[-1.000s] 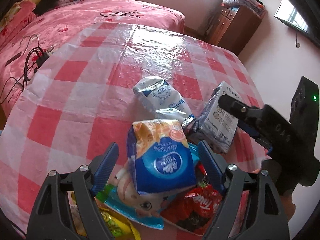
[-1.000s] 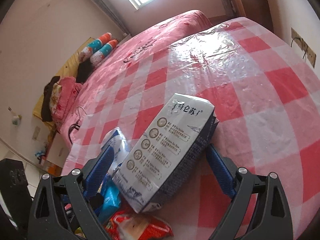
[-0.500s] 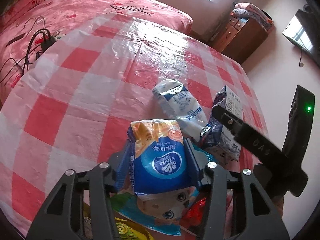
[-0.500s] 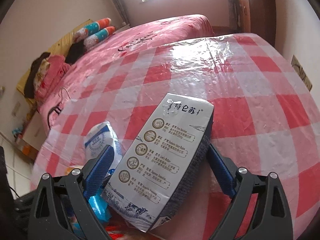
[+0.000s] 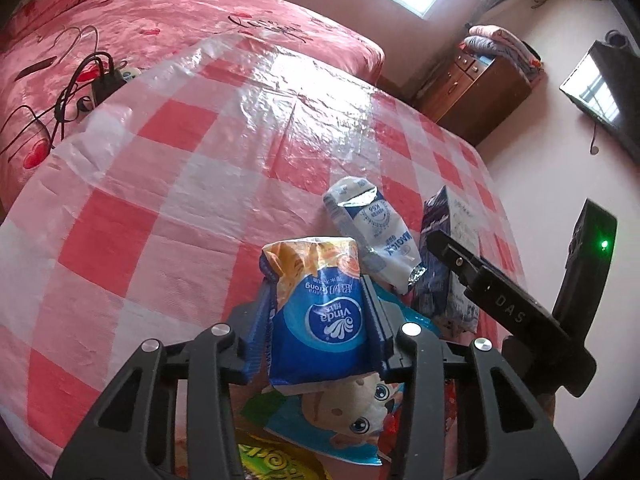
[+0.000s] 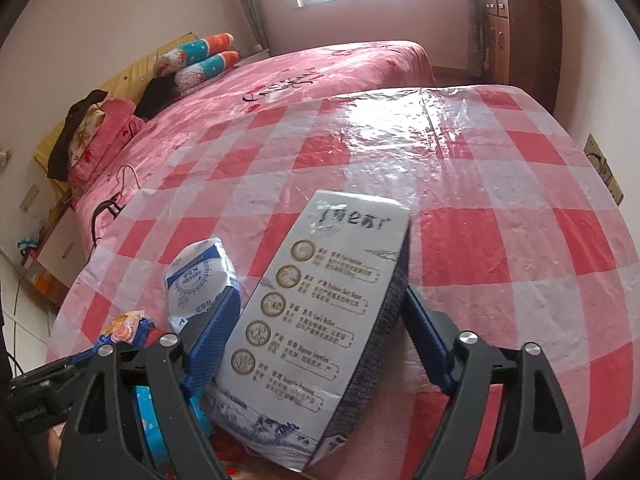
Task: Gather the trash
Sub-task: 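Carry the milk box and Vinda pouch to the orange bucket and release both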
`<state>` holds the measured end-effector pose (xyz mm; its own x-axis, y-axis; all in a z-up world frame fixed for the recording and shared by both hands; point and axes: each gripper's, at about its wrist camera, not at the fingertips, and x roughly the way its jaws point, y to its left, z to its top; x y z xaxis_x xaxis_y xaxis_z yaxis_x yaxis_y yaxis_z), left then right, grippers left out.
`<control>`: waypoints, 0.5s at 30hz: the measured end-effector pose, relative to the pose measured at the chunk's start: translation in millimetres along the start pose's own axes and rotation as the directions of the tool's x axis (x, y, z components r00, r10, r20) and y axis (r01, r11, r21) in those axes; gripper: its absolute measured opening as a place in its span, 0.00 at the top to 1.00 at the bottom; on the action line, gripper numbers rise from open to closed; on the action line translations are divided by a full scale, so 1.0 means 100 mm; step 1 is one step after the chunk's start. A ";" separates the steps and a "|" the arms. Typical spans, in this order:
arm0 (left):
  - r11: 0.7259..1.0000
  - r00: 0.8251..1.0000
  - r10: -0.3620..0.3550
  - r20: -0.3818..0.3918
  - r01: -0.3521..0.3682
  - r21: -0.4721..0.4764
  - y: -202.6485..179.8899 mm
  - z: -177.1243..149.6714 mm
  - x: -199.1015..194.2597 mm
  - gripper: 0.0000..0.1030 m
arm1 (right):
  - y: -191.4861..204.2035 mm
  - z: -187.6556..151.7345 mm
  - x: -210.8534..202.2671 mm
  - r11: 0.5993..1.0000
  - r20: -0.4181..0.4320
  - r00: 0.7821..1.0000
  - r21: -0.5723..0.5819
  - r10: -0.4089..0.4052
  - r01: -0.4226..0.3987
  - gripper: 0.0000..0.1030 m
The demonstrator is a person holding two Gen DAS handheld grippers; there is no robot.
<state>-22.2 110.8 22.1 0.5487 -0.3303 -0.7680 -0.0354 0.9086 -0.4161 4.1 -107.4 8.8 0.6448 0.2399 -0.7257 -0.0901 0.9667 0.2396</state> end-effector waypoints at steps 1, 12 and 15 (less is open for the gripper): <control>1.000 1.000 -0.006 0.004 0.006 -0.002 0.01 0.00 -0.02 0.58 | -0.01 0.00 0.00 1.000 0.000 1.000 0.004 0.004 -0.004 0.25; 0.999 0.999 -0.031 0.042 0.032 -0.011 0.15 -0.02 -0.22 0.58 | -0.04 -0.01 -0.11 0.999 0.043 0.998 0.011 0.045 -0.045 0.29; 0.999 0.998 -0.035 0.054 0.036 -0.017 0.19 -0.05 -0.30 0.58 | -0.05 -0.02 -0.15 0.998 0.061 0.997 0.019 0.051 -0.052 0.30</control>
<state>-43.0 137.1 34.7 0.5941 -0.3480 -0.7252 -0.0296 0.8915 -0.4520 -6.5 -115.6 17.0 0.6844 0.2828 -0.6720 -0.1090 0.9511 0.2891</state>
